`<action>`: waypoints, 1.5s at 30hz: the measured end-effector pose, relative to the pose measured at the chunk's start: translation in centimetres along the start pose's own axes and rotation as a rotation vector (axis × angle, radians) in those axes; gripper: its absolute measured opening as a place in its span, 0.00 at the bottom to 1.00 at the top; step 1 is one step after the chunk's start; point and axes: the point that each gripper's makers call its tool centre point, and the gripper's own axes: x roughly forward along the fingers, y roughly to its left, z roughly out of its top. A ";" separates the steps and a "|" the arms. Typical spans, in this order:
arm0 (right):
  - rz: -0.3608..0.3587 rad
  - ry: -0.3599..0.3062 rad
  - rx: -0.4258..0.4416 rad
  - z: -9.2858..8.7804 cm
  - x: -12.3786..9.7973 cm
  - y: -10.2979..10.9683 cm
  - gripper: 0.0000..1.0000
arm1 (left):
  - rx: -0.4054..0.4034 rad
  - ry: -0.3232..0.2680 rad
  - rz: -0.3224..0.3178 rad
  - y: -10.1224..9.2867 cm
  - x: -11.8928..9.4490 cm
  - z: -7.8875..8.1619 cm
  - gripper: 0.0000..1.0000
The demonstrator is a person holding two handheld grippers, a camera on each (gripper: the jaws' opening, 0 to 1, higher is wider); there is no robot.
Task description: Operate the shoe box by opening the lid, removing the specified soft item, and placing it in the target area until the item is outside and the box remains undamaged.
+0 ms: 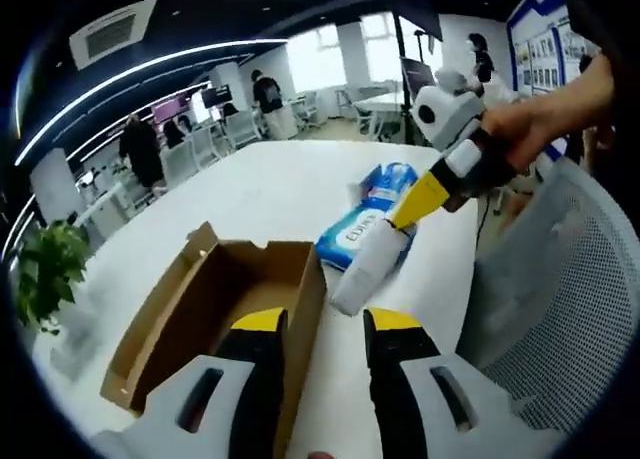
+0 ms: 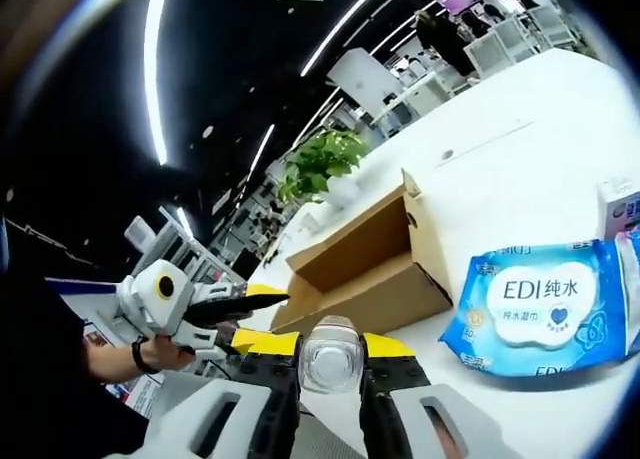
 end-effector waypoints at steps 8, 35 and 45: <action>-0.026 0.000 0.031 -0.3 -1.1 -0.9 0.17 | -0.171 -0.048 0.105 3.0 -1.0 -0.8 0.34; -0.177 0.195 -0.329 6.3 -4.3 -6.1 0.17 | -0.316 -0.068 0.179 4.7 -2.0 -2.7 0.37; -0.226 0.512 -0.817 9.9 -4.8 -9.5 0.18 | -0.329 -0.074 0.191 5.2 -2.2 -2.7 0.36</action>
